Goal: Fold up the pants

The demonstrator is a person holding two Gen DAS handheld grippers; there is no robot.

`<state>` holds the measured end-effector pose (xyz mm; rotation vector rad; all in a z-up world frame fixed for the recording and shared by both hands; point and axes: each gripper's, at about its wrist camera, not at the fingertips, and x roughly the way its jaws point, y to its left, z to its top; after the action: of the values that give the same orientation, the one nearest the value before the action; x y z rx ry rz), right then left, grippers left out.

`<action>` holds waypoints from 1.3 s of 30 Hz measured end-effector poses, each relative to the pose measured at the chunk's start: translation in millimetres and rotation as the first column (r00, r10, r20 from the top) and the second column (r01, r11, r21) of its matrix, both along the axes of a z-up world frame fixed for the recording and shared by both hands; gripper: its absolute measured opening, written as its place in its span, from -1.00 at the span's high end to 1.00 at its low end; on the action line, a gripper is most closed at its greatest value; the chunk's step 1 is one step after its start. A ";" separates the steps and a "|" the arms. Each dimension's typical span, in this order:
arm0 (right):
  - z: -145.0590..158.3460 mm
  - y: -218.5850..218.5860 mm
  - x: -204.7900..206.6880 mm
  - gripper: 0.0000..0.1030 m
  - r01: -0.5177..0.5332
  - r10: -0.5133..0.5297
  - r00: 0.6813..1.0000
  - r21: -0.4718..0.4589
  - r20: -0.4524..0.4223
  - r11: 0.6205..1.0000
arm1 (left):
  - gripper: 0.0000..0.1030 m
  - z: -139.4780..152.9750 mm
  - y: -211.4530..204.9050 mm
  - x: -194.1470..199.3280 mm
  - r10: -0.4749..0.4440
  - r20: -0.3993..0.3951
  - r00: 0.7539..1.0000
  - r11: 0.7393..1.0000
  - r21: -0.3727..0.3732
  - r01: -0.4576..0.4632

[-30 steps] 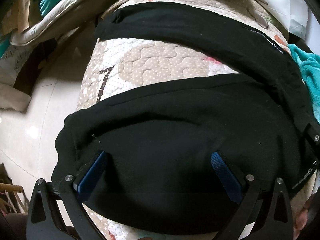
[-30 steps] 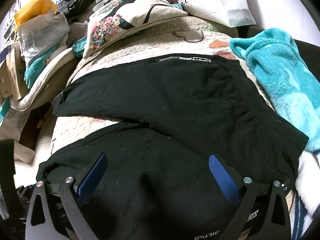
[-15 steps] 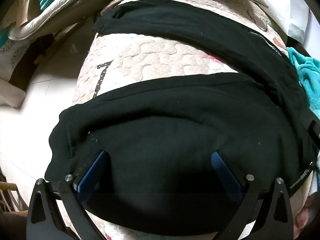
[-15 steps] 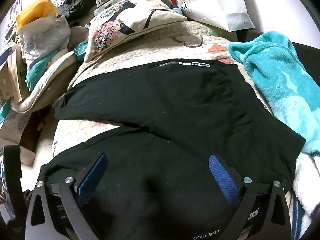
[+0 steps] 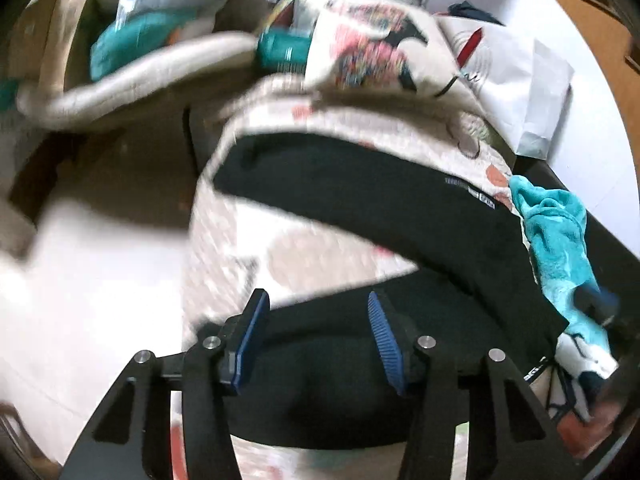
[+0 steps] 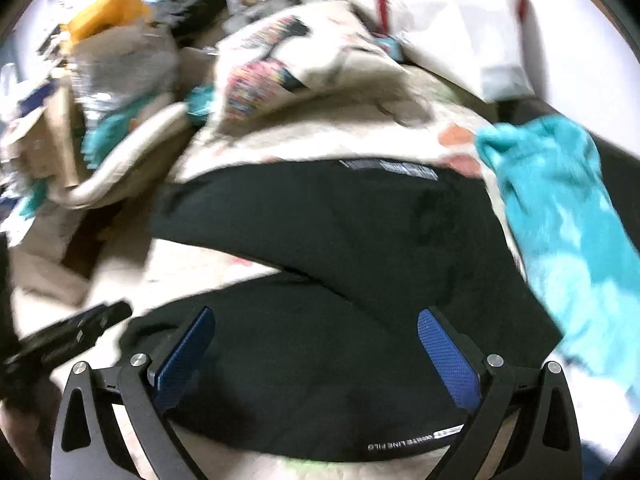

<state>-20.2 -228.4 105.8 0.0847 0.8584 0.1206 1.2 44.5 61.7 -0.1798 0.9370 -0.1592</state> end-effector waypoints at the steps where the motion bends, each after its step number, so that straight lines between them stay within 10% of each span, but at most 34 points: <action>1: 11.1 -0.7 2.7 -1.00 -0.025 0.025 1.000 -0.010 0.002 1.000 | 0.01 9.8 4.7 4.9 -0.002 0.024 1.000 0.999 0.033 0.001; 7: 45.3 -16.5 57.9 -1.00 -0.130 0.133 0.991 -0.114 0.019 0.985 | -0.22 23.8 32.3 59.8 0.002 0.043 0.999 0.999 0.054 -0.004; 16: -22.2 -59.0 170.0 -0.99 -0.093 0.076 0.985 -0.107 -0.153 0.990 | -0.22 -24.6 46.9 144.7 -0.008 -0.039 0.999 0.998 0.062 0.011; 34: -96.7 -62.3 283.8 -0.86 -0.265 0.245 0.952 -0.090 -0.185 0.960 | -0.23 -104.6 34.4 297.3 -0.094 -0.107 0.990 0.984 0.142 0.109; 39: -119.0 -55.4 308.5 -0.81 -0.272 0.249 0.945 -0.084 -0.212 0.959 | -0.61 -115.3 34.0 307.8 -0.100 -0.084 0.991 0.983 0.146 0.112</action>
<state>288.3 -283.8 -13.2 -0.1262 1.0731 0.3163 309.0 78.5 -53.6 0.0041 1.0313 -0.1801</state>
